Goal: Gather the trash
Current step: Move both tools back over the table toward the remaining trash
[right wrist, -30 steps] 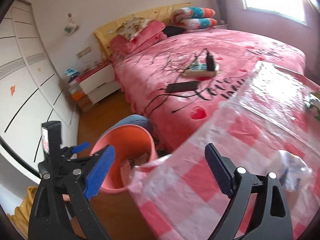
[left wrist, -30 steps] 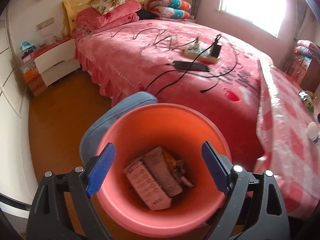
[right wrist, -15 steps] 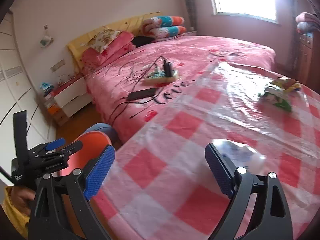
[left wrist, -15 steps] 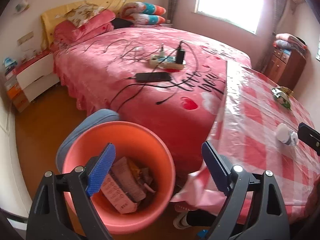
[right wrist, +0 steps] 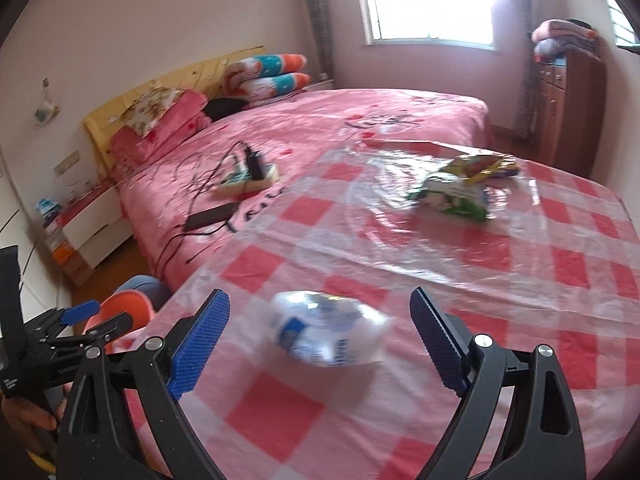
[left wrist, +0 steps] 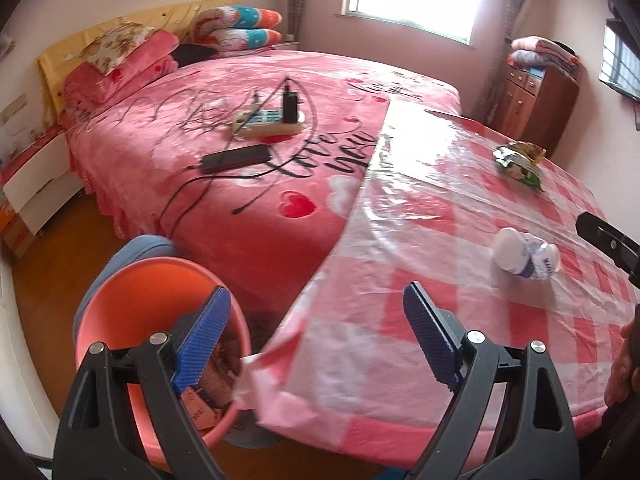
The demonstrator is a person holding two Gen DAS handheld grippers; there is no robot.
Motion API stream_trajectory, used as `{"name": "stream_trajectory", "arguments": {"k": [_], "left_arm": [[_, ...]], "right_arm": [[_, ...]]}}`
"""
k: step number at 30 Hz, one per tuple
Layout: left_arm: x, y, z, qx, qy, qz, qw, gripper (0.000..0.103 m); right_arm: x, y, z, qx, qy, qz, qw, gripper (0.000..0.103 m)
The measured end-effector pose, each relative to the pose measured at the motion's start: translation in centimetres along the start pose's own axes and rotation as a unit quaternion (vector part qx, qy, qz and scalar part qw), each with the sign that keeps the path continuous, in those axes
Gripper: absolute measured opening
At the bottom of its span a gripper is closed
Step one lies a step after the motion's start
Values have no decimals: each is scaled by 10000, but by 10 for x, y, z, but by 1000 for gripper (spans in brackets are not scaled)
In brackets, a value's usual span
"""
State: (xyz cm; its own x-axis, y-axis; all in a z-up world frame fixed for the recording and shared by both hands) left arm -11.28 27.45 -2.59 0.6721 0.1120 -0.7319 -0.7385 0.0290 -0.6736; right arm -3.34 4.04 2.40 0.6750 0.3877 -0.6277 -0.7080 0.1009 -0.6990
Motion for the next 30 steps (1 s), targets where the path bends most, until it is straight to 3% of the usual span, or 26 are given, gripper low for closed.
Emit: {"name": "stream_trajectory", "arguments": {"k": [11, 30], "left_arm": [[5, -17, -55, 415, 289, -13, 9987, 88], [9, -25, -112, 869, 505, 76, 9949, 88]], "right_arm": [[-11, -17, -47, 318, 286, -272, 9987, 91], [-16, -25, -102, 586, 734, -456, 9945, 91]]}}
Point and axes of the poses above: each gripper's, at about its wrist camera, not at the fingertips, and x roughly the way its jaws point, z to its left, y to its underside, the point moved 8 cm from there along x, roughly the way its jaws point, and after that the axes turned 14 degrees about x, right-handed, at the moved point
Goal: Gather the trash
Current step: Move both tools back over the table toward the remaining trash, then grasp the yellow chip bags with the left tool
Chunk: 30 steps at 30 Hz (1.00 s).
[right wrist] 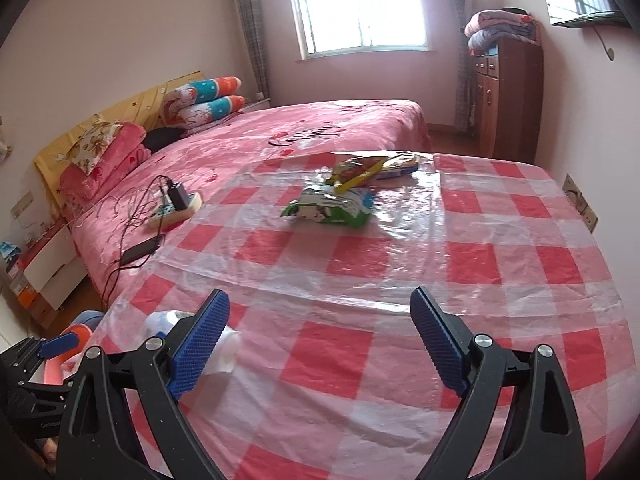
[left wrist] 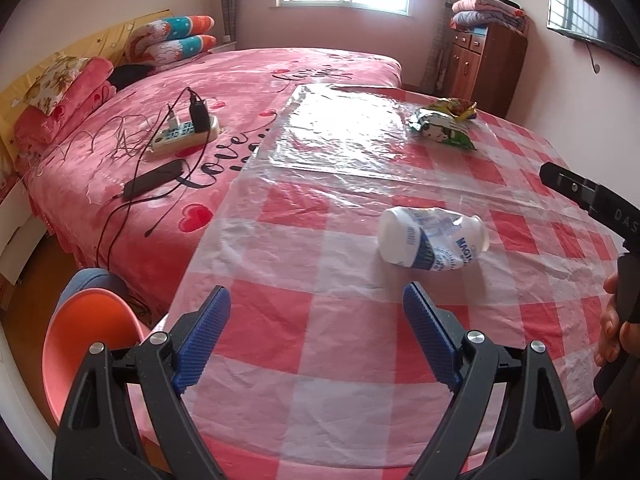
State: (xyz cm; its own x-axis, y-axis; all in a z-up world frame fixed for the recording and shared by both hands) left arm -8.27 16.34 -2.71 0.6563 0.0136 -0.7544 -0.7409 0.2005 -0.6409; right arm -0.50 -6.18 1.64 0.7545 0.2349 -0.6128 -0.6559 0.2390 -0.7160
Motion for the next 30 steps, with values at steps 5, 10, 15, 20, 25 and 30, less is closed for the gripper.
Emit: {"name": "stream_trajectory", "arguments": {"k": [5, 10, 15, 20, 25, 30], "left_arm": [[4, -2, -11, 96, 45, 41, 9999, 88], [6, -6, -24, 208, 105, 63, 9997, 88], [9, -14, -37, 341, 172, 59, 9993, 88], [13, -21, -51, 462, 248, 69, 9986, 88], [15, -29, -65, 570, 317, 48, 9979, 88], [18, -46, -78, 729, 356, 7, 9967, 88]], "right_arm": [[1, -6, -20, 169, 135, -60, 9997, 91], [0, -12, -38, 297, 275, -132, 9991, 91], [0, -17, -54, 412, 406, -178, 9982, 91], [-1, -21, -66, 476, 514, -229, 9973, 91], [0, -24, -78, 542, 650, -258, 9961, 91], [4, -27, -92, 761, 636, -175, 9949, 91]]}}
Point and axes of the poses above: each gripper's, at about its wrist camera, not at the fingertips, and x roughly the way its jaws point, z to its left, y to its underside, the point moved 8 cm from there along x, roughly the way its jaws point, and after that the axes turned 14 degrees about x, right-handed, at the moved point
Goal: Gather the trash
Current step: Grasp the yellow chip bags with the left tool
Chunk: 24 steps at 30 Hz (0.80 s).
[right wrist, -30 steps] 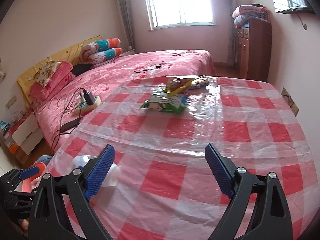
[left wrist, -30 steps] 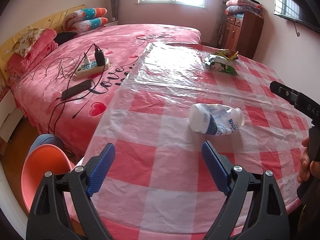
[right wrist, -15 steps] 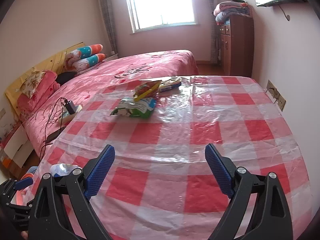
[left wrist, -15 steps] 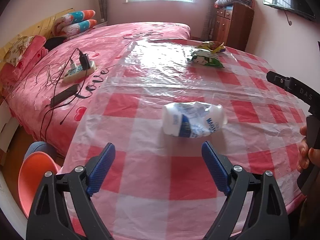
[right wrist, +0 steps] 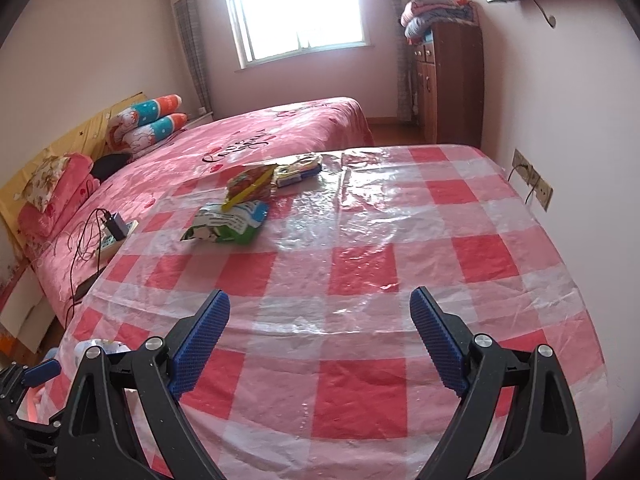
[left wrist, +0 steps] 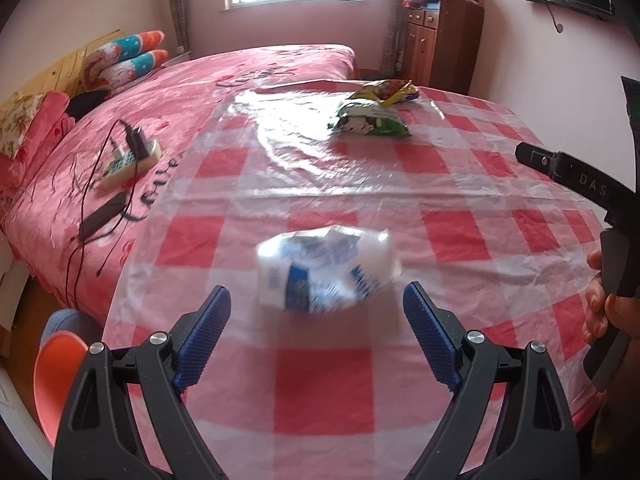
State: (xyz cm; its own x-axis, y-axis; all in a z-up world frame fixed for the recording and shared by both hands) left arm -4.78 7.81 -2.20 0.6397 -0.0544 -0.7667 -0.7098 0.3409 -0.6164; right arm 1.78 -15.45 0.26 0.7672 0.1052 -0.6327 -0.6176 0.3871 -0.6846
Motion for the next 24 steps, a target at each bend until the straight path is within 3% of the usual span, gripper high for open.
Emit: {"name": "stream_trajectory", "arguments": {"k": [7, 12, 15, 20, 24], "left_arm": [[13, -67, -18, 311, 328, -252, 9987, 88], [47, -128, -38, 649, 745, -249, 9948, 88], [77, -159, -44, 672, 816, -116, 9943, 88], [123, -198, -42, 386, 1040, 93, 9938, 88], [146, -230, -29, -250, 1122, 103, 9933, 88]], "right_arm": [[7, -12, -29, 533, -23, 164, 9984, 91], [8, -19, -48, 856, -73, 225, 9961, 94], [8, -22, -55, 965, -98, 253, 9950, 94], [13, -20, -63, 1161, -214, 394, 9922, 94], [16, -20, -64, 1189, -254, 438, 9916, 94]]}}
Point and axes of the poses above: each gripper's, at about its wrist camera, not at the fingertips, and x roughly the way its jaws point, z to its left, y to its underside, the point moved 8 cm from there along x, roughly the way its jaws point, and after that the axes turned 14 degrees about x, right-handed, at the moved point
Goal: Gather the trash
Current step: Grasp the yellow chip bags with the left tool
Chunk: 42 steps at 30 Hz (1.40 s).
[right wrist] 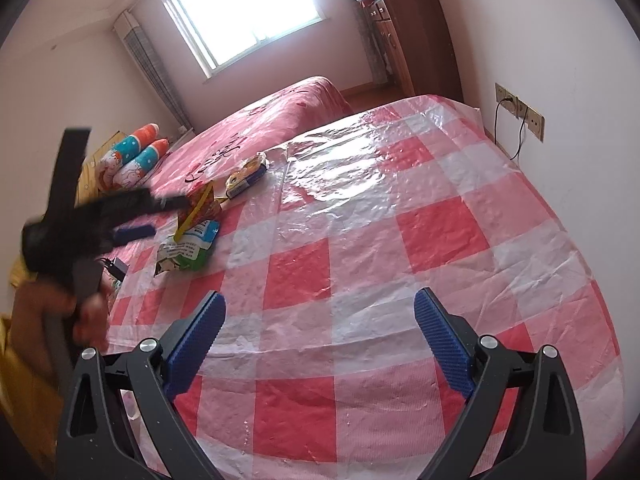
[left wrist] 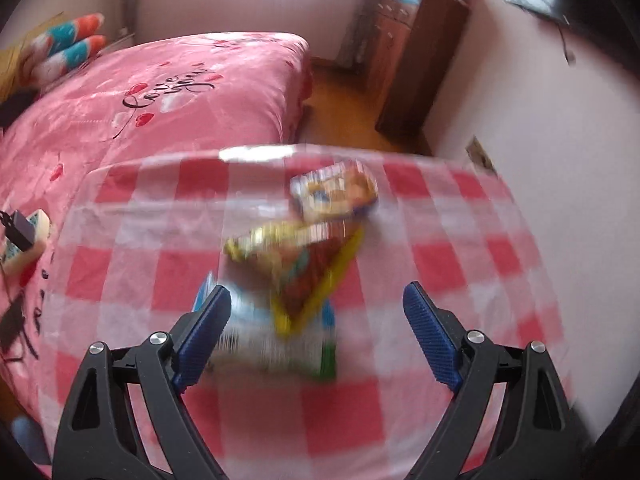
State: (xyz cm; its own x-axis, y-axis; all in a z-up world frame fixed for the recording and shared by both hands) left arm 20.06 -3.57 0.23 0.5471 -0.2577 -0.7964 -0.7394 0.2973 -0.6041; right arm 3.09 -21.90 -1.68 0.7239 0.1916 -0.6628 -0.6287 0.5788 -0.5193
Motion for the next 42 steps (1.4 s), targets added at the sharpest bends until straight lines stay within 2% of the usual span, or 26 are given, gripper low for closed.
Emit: {"name": "stream_trajectory", "arguments": {"k": [4, 8, 12, 14, 17, 19, 22, 27, 31, 39, 41, 42], "left_arm": [[19, -36, 7, -294, -110, 27, 9995, 88], [59, -62, 13, -561, -445, 560, 9959, 88], [88, -73, 21, -834, -679, 932, 9898, 88], [102, -71, 24, -943, -683, 1124, 9868, 88], [117, -65, 28, -938, -904, 1402, 9815, 81], [123, -58, 27, -959, -834, 1513, 9803, 79], [119, -50, 24, -899, -747, 1443, 9826, 78], [100, -28, 9, -545, -501, 1377, 9877, 73], [85, -8, -7, -166, -240, 1409, 9896, 72], [29, 62, -59, 516, 366, 1552, 9859, 72], [14, 81, -75, 648, 629, 1586, 9832, 72], [4, 91, -83, 616, 876, 1605, 9812, 72]], "right_arm": [[3, 1, -1, 43, -77, 81, 9999, 94], [7, 0, -5, 145, -98, 146, 9997, 94], [11, 0, -11, 260, -81, 213, 9994, 94], [11, 0, -11, 261, -92, 230, 9994, 94], [13, 0, -10, 254, -109, 256, 9993, 94], [13, 0, -11, 265, -125, 266, 9992, 94], [13, -2, -12, 298, -141, 269, 9991, 94], [10, -4, -13, 316, -137, 197, 9992, 94], [6, -8, -16, 340, -103, 93, 9993, 94], [2, -12, -20, 347, -57, 51, 9994, 94], [3, -10, -19, 315, -66, 108, 9994, 94], [4, -10, -18, 288, -76, 132, 9995, 94]]}}
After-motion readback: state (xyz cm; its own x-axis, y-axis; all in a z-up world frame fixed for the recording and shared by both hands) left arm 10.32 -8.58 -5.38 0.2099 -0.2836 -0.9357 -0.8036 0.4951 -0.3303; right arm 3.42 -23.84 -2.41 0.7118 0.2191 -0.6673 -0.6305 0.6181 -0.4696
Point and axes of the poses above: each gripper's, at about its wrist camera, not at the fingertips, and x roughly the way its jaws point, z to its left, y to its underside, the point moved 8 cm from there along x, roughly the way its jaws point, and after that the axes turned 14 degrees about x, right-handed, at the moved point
